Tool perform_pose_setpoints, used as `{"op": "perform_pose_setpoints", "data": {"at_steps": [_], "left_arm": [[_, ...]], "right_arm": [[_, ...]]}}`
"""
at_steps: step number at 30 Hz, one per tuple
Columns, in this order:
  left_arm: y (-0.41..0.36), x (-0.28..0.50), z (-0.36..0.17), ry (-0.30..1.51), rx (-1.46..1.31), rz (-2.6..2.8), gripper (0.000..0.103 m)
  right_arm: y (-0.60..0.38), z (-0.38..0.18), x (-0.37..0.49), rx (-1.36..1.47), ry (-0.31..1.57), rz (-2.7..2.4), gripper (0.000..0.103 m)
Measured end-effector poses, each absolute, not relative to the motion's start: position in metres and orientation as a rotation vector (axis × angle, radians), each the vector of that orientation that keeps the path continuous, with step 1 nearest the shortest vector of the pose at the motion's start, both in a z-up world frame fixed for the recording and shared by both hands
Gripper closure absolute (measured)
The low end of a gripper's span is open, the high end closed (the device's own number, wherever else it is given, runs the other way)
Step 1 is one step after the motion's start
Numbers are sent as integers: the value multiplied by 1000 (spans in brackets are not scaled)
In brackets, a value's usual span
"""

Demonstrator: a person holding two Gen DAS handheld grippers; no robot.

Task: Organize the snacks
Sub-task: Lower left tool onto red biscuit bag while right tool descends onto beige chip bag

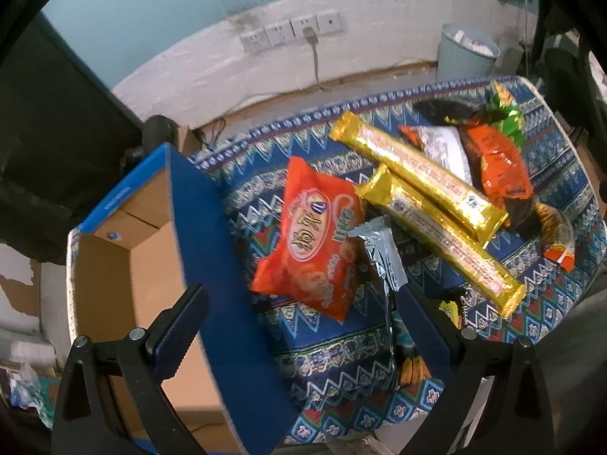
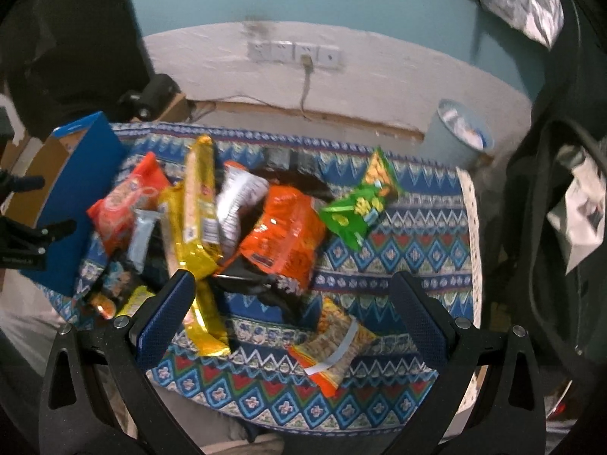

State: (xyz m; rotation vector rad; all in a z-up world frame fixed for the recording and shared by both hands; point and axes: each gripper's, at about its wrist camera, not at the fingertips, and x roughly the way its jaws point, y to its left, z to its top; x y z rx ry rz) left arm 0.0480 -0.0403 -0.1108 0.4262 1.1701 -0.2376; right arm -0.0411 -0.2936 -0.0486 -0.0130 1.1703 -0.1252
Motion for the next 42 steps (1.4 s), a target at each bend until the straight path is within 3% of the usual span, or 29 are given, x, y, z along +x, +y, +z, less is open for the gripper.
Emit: {"op": "perform_pose_setpoints", "data": {"at_steps": [16,30,34,39,40,42], "left_arm": [[-63,83,-165,1272,481,-250,3],[-47,98,-194,1312,537,-259,3],[-40,102,-197,1326,534,-258,3],[-41,107,-206,1358,531,-262,3],[-42,108,-209,1359,540,-263,3],[-50,108,-215,1353,588,-264,3]], "right_arm": [[-363,-143,-57,167,1411,-288,3],[-341,-188,-45,139,1524,-233,4],[-327,-197,-41,101,1536,-223,11],[-317,-207,-39,-3,1528,-243,34],[-318,-210,-42,-27,1524,-250,43],[-313,-213,-45,-45,1508,-254,49]]}}
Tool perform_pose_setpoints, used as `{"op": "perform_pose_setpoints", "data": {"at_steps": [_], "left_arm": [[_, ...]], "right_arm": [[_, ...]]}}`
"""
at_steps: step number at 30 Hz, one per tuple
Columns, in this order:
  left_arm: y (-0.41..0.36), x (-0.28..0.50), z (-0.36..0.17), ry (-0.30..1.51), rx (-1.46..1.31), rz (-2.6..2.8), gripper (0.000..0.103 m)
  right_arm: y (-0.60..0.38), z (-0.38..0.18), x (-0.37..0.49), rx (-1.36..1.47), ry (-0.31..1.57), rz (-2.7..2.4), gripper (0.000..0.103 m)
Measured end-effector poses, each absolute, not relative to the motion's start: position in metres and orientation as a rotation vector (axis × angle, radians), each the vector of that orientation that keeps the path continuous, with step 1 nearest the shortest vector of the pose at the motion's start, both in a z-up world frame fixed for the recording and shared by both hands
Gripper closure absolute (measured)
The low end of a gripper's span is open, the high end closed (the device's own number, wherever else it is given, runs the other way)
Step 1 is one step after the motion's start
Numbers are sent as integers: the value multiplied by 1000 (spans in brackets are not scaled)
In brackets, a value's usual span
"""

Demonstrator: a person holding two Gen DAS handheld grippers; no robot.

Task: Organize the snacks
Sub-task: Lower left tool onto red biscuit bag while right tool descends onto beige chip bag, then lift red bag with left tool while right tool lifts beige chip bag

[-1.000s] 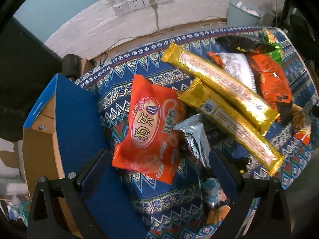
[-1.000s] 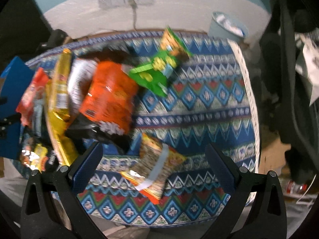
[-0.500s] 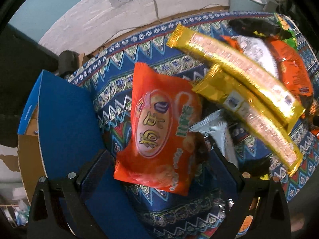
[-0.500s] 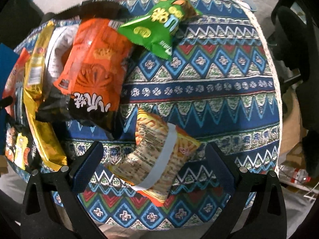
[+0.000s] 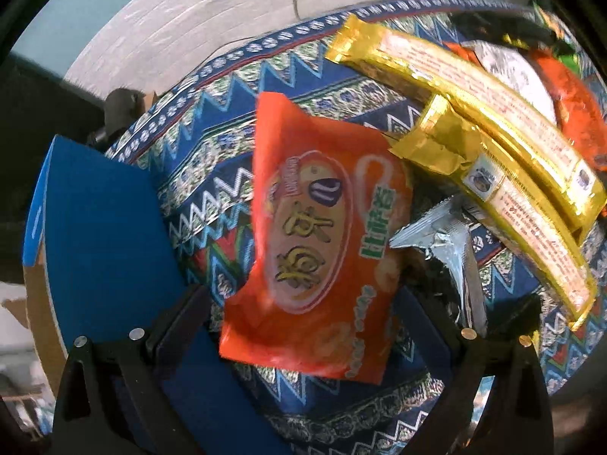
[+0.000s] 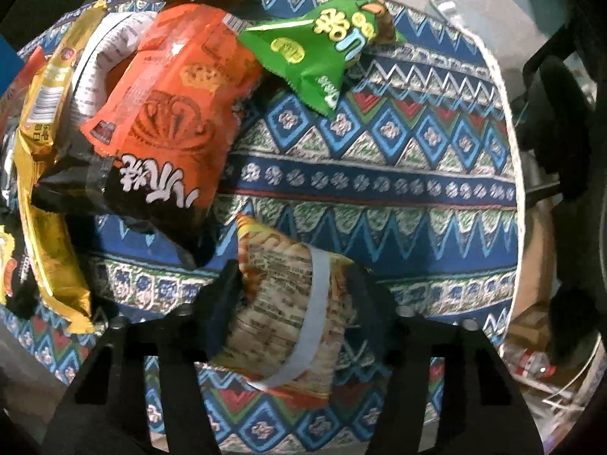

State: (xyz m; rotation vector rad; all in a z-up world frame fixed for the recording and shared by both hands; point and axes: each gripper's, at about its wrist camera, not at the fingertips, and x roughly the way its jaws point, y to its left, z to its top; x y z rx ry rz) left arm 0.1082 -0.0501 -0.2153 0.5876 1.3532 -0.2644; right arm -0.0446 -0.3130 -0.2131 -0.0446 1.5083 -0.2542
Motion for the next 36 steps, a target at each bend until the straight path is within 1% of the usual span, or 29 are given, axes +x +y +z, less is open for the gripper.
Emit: {"op": "perform_pose_setpoints", "data": {"at_steps": [4,6,8,10,12,13,14,16,18,21,24,29,36], "left_arm": [[-66,103,-228,1325,687,-260,3],[-69,103,-228,1308,687,-266,2],[-72,104,-228,1303,679,-269,2],[-73,104,-226,1293,661,-289,7],[-73,102,-223,1297,613,-333,31],[-75,101,-223,1289,608,-331,34],[-73,103,-222,1280,609,-331,40],[-72,101,-217,1264,597,-338,46],[-66,99,-211,1257,567,-336,55],[-59,100,-203,1254,533,-319,61],[-54,98,-199,1253,514,-297,65],[-42,96,-191,1230,515,-264,66],[-30,72,-155,1161,474,-244,67]], "right_arm": [[-313,-215,-43,-32,1500,-247,52],[-324,-214,-40,-33,1495,-239,55],[-323,-201,-43,-36,1486,-232,59],[-323,-191,-46,-37,1483,-224,62],[-322,-185,-42,-36,1479,-218,63],[-321,-182,-41,-36,1475,-213,66],[-319,-180,-40,-40,1472,-213,67],[-318,-175,-36,-43,1467,-211,68],[-317,-170,-33,-41,1457,-210,69],[-314,-158,-28,-43,1432,-207,69],[-311,-148,-24,-43,1404,-202,69],[-302,-129,-24,-47,1353,-185,69],[-283,-110,-33,-64,1288,-146,69]]}}
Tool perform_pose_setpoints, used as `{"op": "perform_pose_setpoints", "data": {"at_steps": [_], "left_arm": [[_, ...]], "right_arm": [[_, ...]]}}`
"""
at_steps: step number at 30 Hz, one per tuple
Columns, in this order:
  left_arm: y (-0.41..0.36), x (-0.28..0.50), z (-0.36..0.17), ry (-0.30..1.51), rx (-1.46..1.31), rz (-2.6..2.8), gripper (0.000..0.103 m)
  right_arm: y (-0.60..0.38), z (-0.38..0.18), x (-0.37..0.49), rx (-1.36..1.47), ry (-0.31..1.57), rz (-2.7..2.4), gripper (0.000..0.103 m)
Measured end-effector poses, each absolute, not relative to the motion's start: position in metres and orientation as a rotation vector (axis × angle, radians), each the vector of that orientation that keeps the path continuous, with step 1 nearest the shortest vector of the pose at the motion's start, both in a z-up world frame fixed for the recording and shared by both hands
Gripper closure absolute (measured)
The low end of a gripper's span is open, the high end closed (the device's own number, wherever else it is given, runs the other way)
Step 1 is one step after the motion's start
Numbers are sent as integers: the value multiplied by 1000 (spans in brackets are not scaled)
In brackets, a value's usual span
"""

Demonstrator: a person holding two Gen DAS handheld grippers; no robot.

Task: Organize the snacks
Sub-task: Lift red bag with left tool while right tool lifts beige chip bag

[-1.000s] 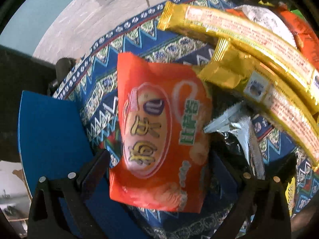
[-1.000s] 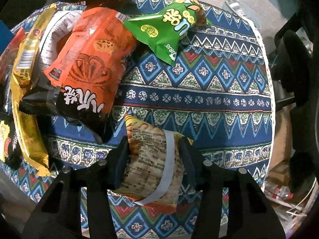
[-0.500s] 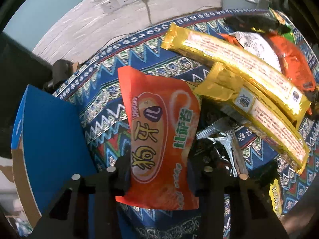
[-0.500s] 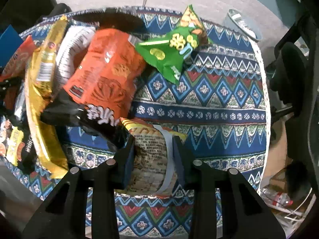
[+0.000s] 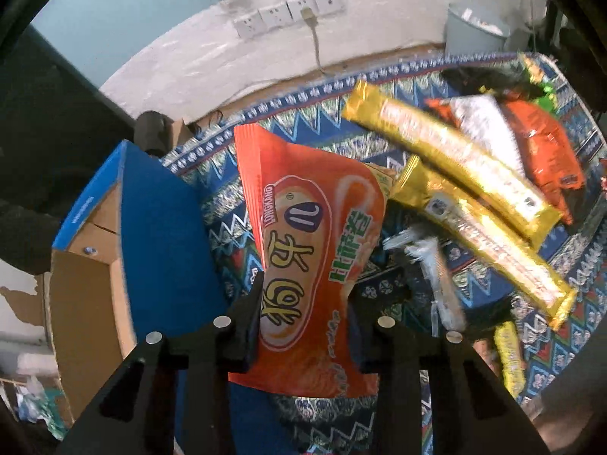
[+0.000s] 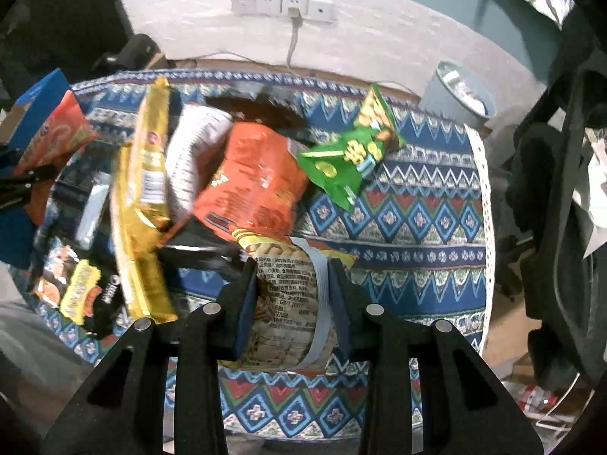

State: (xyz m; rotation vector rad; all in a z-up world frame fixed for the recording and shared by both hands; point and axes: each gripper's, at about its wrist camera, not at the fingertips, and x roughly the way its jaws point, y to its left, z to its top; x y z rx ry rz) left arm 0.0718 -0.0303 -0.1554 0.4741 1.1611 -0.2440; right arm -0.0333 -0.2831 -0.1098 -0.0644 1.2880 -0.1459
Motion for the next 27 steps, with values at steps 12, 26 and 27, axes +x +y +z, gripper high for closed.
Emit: {"op": "perform_pose_setpoints", "data": {"at_steps": [12,26,27], "left_arm": [[-11,51,-107,1070,401,-254,67],[37,29,-51,965,315,-228,67],[42,28,-48,955,312,-220,67]], "right_arm": [[-252,-82,-20,-106,1217,-94,69],[-179,-53,8,-143,1153,40,69],[-173,-51,9,-147,1149,49,69]]}}
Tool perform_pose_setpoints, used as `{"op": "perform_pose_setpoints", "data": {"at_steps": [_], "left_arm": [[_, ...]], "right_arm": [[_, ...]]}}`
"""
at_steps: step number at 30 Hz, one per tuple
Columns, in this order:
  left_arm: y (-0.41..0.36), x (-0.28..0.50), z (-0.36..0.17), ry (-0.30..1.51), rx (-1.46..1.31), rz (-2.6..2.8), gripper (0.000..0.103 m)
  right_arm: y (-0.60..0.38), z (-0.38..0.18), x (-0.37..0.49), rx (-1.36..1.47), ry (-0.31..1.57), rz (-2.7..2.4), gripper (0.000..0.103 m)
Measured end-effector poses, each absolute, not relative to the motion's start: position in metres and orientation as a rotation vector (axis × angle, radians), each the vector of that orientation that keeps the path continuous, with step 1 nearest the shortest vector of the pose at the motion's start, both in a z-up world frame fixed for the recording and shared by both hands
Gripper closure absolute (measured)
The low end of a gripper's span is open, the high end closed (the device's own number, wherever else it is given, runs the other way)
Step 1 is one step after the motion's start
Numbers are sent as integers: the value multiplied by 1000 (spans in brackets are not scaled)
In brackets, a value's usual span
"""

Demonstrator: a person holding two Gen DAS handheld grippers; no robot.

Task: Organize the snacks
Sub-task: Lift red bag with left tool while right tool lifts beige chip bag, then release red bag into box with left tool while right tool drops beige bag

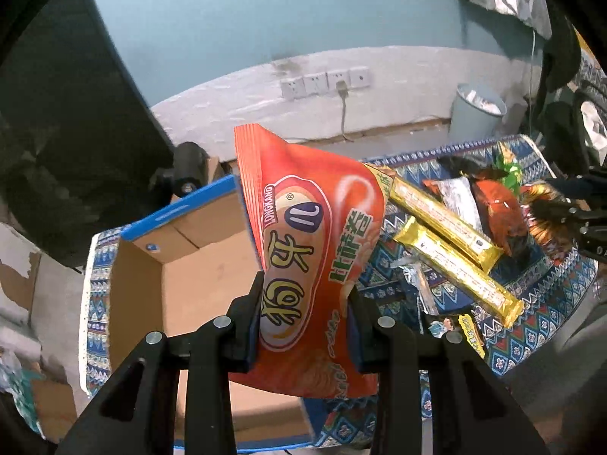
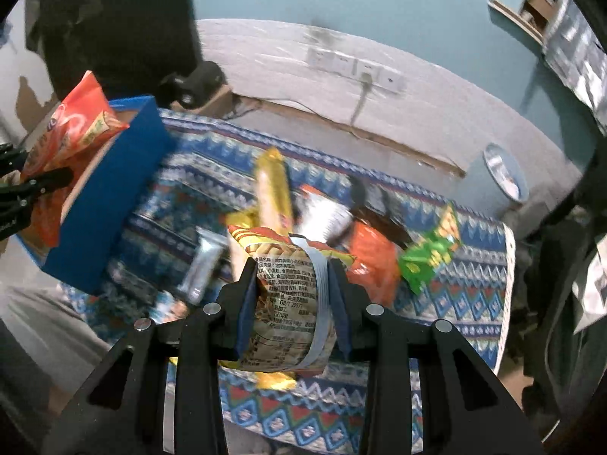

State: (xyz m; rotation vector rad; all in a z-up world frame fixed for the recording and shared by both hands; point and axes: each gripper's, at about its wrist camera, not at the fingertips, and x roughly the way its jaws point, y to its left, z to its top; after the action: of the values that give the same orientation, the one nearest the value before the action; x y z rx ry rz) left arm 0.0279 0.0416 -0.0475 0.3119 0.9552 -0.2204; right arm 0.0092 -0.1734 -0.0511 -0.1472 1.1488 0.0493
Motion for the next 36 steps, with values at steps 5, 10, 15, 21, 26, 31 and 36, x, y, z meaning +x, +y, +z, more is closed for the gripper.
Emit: {"op": "perform_pose_setpoints", "data": {"at_steps": [5,10,15,21,26,31,36], "left_arm": [[67,25,-40,931,292,-175,67],[96,27,-43,939,260,-130,67],[124,29,-49,947,236,-82,67],[158,32,-61,966,214,-19,67],[181,35,-74,1001,186,17,67],[194,37,-82,1021,182,46,67],[203,37,-90,1056,173,66,64]], "right_arm": [[-142,-45,21,-167,1138,105,69],[-105,-42,35,-183,1132,160,69],[-70,-41,51,-194,1128,211,69],[-20,-41,70,-201,1120,280,69],[22,-46,81,-212,1127,337,69],[53,-55,89,-226,1140,384,69],[78,-64,94,-218,1162,426,69]]}}
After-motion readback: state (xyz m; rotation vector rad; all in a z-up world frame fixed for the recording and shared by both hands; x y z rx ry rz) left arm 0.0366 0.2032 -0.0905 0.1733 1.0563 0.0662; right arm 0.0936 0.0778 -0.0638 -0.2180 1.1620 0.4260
